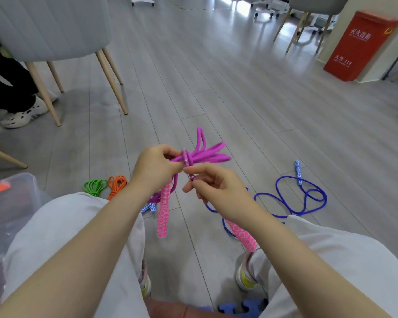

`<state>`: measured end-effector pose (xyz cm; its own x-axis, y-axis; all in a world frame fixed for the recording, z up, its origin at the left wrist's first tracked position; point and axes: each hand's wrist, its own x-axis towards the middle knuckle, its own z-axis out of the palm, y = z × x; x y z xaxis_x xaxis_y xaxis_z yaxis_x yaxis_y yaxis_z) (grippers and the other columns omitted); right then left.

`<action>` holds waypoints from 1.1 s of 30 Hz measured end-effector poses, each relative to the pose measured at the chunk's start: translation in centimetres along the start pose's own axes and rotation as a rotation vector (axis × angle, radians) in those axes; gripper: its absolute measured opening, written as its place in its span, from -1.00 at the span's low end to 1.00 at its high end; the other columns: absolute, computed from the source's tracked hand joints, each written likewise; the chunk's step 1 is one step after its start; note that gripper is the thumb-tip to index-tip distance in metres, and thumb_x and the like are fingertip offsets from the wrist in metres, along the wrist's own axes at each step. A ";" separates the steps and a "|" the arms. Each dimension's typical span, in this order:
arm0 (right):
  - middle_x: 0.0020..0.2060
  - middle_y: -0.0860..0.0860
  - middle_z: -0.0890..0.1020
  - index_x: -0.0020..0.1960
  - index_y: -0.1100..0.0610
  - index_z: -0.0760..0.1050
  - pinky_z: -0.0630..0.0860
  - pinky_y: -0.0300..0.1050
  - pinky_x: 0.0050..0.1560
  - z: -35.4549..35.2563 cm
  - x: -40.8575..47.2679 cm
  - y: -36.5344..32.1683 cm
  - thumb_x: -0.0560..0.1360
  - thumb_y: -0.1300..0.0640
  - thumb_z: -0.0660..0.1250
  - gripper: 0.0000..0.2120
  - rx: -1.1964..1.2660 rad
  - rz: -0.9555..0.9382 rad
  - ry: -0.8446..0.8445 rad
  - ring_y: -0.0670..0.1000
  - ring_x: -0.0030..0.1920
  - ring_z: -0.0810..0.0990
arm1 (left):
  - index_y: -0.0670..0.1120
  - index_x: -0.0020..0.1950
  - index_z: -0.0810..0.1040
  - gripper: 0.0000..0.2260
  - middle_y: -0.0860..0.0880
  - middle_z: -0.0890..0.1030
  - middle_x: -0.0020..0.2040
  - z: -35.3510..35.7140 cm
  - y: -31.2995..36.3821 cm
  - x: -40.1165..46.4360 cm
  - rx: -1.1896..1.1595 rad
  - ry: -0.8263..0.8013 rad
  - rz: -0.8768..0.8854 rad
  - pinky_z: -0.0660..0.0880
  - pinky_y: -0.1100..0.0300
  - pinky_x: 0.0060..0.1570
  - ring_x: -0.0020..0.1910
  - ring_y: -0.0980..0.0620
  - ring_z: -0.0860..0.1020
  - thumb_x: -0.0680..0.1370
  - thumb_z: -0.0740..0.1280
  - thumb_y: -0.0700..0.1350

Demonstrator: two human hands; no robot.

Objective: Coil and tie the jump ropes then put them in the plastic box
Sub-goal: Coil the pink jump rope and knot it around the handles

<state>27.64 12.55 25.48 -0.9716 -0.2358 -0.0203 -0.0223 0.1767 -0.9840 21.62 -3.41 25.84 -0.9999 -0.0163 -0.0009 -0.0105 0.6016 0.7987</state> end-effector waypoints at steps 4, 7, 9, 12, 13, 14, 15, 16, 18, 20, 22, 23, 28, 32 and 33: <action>-0.11 0.11 0.70 0.20 0.22 0.37 0.44 -0.16 -0.24 -0.6 0.2 0.3 0.57 0.40 0.20 -0.77 0.152 0.064 -0.055 -0.02 -0.31 0.46 | -0.03 -0.13 0.65 -0.88 0.04 0.65 -0.28 -1.4 0.3 0.1 -0.243 -0.013 -0.070 0.42 0.42 -0.42 -0.41 0.26 0.57 0.39 0.52 -0.20; -0.09 0.12 0.69 0.12 0.20 0.28 0.45 -0.16 -0.23 -0.4 0.4 0.8 0.59 0.34 0.22 -0.83 0.149 0.134 -0.140 0.05 -0.25 0.47 | -0.07 -0.14 0.65 -0.87 0.00 0.67 -0.31 -1.6 0.5 -0.2 -0.425 -0.070 -0.098 0.51 0.30 -0.32 -0.36 0.14 0.63 0.40 0.49 -0.29; -0.10 0.14 0.69 0.08 0.19 0.32 0.48 -0.17 -0.20 -0.4 0.6 1.0 0.60 0.31 0.24 -0.88 0.110 0.155 -0.192 0.07 -0.22 0.49 | -0.12 -0.12 0.65 -0.88 -0.02 0.66 -0.30 -1.7 0.6 -0.5 -0.514 -0.138 -0.121 0.56 0.22 -0.28 -0.33 0.06 0.65 0.42 0.47 -0.31; -0.13 0.13 0.68 0.00 0.19 0.44 0.52 -0.15 -0.14 -0.9 1.0 1.4 0.58 0.32 0.26 -0.93 0.101 0.153 -0.132 0.03 -0.24 0.54 | -0.15 -0.08 0.64 -0.89 -0.05 0.67 -0.26 -1.7 0.7 -0.8 -0.559 -0.242 -0.122 0.58 0.18 -0.24 -0.28 0.00 0.67 0.45 0.43 -0.32; -0.14 0.13 0.69 -0.02 0.19 0.47 0.54 -0.13 -0.11 -1.0 1.2 1.5 0.57 0.32 0.28 -0.94 0.088 0.146 -0.089 0.03 -0.22 0.56 | -0.16 -0.08 0.63 -0.88 -0.06 0.68 -0.26 -1.7 0.8 -0.9 -0.598 -0.269 -0.124 0.59 0.18 -0.24 -0.28 -0.01 0.67 0.46 0.41 -0.34; -0.13 0.15 0.69 -0.03 0.20 0.50 0.56 -0.08 -0.04 -1.1 1.3 1.6 0.56 0.31 0.31 -0.96 0.047 0.138 -0.046 0.04 -0.19 0.58 | -0.17 -0.08 0.63 -0.88 -0.06 0.68 -0.26 -1.6 0.9 -0.9 -0.647 -0.288 -0.131 0.60 0.18 -0.24 -0.28 0.00 0.67 0.47 0.39 -0.36; -0.09 0.17 0.68 -0.04 0.21 0.54 0.55 -0.04 0.05 -1.2 1.4 1.8 0.54 0.26 0.35 -0.99 -0.008 0.129 -0.007 0.07 -0.14 0.60 | -0.19 -0.07 0.62 -0.88 -0.07 0.67 -0.26 -1.4 1.1 -1.0 -0.696 -0.302 -0.142 0.61 0.19 -0.25 -0.30 0.00 0.66 0.47 0.37 -0.37; -0.05 0.18 0.67 -0.03 0.21 0.58 0.53 -0.02 0.11 -1.2 1.5 1.9 0.52 0.21 0.39 -0.93 -0.069 0.114 0.035 0.06 -0.11 0.59 | -0.20 -0.06 0.62 -0.87 -0.09 0.67 -0.26 -1.3 1.2 -1.0 -0.738 -0.313 -0.153 0.61 0.20 -0.26 -0.31 0.00 0.65 0.48 0.36 -0.38; -0.07 0.06 0.66 -0.02 0.16 0.64 0.48 -0.13 0.03 -1.2 1.6 2.1 0.50 0.14 0.43 -0.89 -0.155 0.071 0.099 -0.13 -0.14 0.52 | -0.20 -0.08 0.63 -0.87 -0.11 0.67 -0.27 -0.8 1.2 -1.2 -0.827 -0.345 -0.181 0.61 0.21 -0.28 -0.35 0.01 0.64 0.45 0.35 -0.37; -0.21 -0.13 0.61 -0.06 0.04 0.65 0.40 -0.27 -0.15 -1.5 1.6 1.9 0.50 0.11 0.42 -0.96 -0.193 0.034 0.134 -0.19 -0.27 0.44 | -0.20 -0.08 0.64 -0.87 -0.13 0.67 -0.26 -0.3 1.1 -1.1 -0.921 -0.374 -0.205 0.61 0.20 -0.22 -0.35 0.01 0.64 0.40 0.37 -0.32; -0.24 -0.13 0.60 0.00 -0.02 0.63 0.45 -0.23 -0.24 -1.6 1.7 1.8 0.54 0.03 0.37 -0.91 -0.186 0.071 0.129 -0.10 -0.32 0.46 | -0.22 -0.03 0.63 -0.83 -0.15 0.67 -0.23 0.0 0.9 -1.1 -1.002 -0.402 -0.220 0.61 0.17 -0.13 -0.31 0.00 0.64 0.39 0.37 -0.27; -0.18 -0.03 0.64 0.06 0.02 0.62 0.53 -0.18 -0.22 -1.5 1.8 1.8 0.55 0.00 0.35 -0.85 -0.154 0.105 0.126 -0.05 -0.30 0.53 | -0.21 -0.01 0.62 -0.81 -0.15 0.66 -0.24 0.0 0.9 -1.0 -1.036 -0.416 -0.228 0.63 0.16 -0.14 -0.30 0.00 0.64 0.40 0.36 -0.25; 0.01 0.32 0.64 0.15 0.34 0.49 0.65 -0.12 -0.10 -0.9 2.1 1.5 0.57 0.13 0.33 -0.72 0.124 0.185 0.143 0.23 -0.08 0.66 | -0.17 0.05 0.58 -0.79 -0.14 0.63 -0.25 0.2 0.9 -1.1 -1.100 -0.487 -0.262 0.61 0.12 -0.21 -0.30 -0.01 0.62 0.44 0.32 -0.18; 0.06 0.28 0.64 0.22 0.31 0.44 0.61 -0.25 -0.11 -0.9 1.9 1.0 0.60 0.16 0.27 -0.73 0.207 0.152 0.071 0.07 -0.09 0.66 | -0.16 0.11 0.57 -0.75 -0.20 0.62 -0.12 0.6 0.8 -1.0 -1.147 -0.494 -0.275 0.60 0.03 -0.04 -0.19 -0.07 0.63 0.45 0.31 -0.16; 0.07 0.25 0.65 0.23 0.29 0.45 0.60 -0.25 -0.10 -0.9 1.9 1.0 0.61 0.14 0.26 -0.73 0.226 0.153 0.050 0.04 -0.10 0.67 | -0.16 0.12 0.57 -0.75 -0.20 0.61 -0.12 0.7 0.8 -0.9 -1.157 -0.482 -0.283 0.59 0.01 -0.02 -0.18 -0.08 0.62 0.46 0.31 -0.16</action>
<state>25.60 13.15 24.62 -0.9703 -0.1740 -0.1681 0.1729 -0.0129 -0.9848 22.51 -2.40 26.04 -0.8705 0.4058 -0.2783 -0.4480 -0.4196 0.7894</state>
